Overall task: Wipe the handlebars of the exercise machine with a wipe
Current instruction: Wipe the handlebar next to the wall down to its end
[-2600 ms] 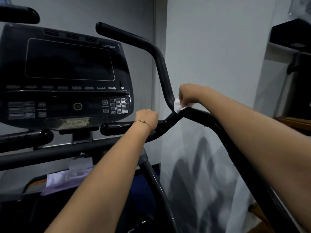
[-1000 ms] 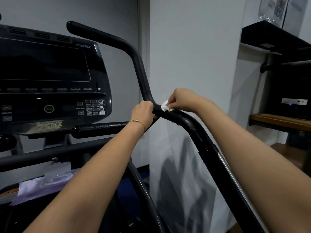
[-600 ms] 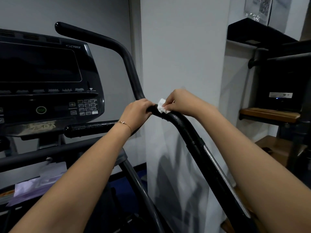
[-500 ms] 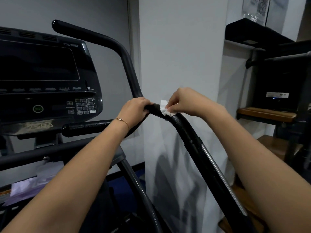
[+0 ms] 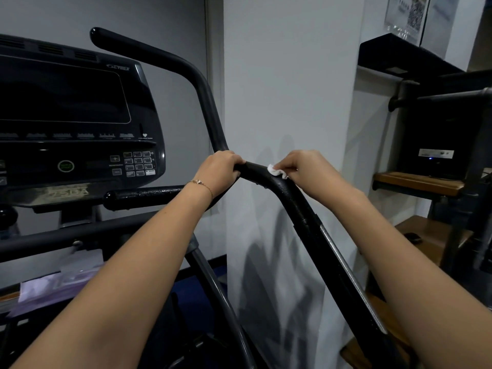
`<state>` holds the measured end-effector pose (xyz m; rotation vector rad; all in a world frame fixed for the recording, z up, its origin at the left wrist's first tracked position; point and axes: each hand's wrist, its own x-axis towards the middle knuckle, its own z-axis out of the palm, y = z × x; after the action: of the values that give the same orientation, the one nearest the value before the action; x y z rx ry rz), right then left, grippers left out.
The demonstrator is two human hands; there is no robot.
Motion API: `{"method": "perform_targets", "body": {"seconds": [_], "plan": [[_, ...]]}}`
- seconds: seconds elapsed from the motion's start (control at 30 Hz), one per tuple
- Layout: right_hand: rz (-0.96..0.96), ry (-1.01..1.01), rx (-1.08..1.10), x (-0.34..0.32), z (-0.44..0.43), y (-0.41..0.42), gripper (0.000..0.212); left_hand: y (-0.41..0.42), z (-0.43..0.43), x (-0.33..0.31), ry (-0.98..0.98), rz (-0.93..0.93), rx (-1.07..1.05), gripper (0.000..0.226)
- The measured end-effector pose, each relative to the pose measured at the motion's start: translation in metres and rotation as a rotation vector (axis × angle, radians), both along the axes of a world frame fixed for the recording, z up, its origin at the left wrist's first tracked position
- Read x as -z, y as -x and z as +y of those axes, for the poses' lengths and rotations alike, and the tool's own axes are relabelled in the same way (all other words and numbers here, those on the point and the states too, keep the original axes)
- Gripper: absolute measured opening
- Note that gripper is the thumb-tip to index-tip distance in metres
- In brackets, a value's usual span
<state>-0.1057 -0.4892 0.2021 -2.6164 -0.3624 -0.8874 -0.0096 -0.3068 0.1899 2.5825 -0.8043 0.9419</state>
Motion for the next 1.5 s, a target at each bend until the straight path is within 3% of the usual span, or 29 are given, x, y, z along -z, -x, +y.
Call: {"method": "perform_targets", "body": {"seconds": [0.23, 0.43, 0.6, 0.8, 0.9, 0.97, 1.17, 1.3, 1.5], "plan": [[-0.033, 0.031, -0.012, 0.002, -0.006, 0.015, 0.018, 0.002, 0.0, 0.0, -0.002, -0.011, 0.0, 0.034], [-0.097, 0.177, 0.018, 0.001, 0.008, 0.015, 0.021, 0.005, -0.002, -0.007, -0.037, 0.01, -0.019, 0.029], [-0.116, -0.007, 0.008, 0.01, -0.005, 0.016, 0.02, 0.006, -0.003, -0.004, -0.054, 0.015, -0.047, 0.03], [-0.249, 0.114, -0.059, 0.033, -0.001, 0.03, 0.022, 0.008, -0.005, -0.004, -0.047, 0.063, -0.057, 0.026], [-0.204, -0.072, -0.061, 0.033, -0.01, 0.035, 0.015, 0.009, -0.006, -0.009, 0.033, 0.165, -0.016, 0.028], [-0.183, -0.095, -0.033, 0.025, -0.006, 0.024, 0.016, 0.01, -0.005, -0.014, 0.099, 0.249, 0.02, 0.023], [-0.265, -0.028, -0.072, 0.038, -0.007, 0.033, 0.021, 0.015, -0.002, -0.004, 0.061, 0.169, 0.024, 0.056], [-0.227, -0.074, -0.05, 0.028, -0.006, 0.024, 0.017, 0.013, -0.005, -0.006, 0.037, 0.165, 0.003, 0.058], [-0.305, 0.111, -0.119, 0.041, -0.015, 0.035, 0.024, 0.013, -0.003, -0.006, -0.012, 0.156, -0.005, 0.059]]}}
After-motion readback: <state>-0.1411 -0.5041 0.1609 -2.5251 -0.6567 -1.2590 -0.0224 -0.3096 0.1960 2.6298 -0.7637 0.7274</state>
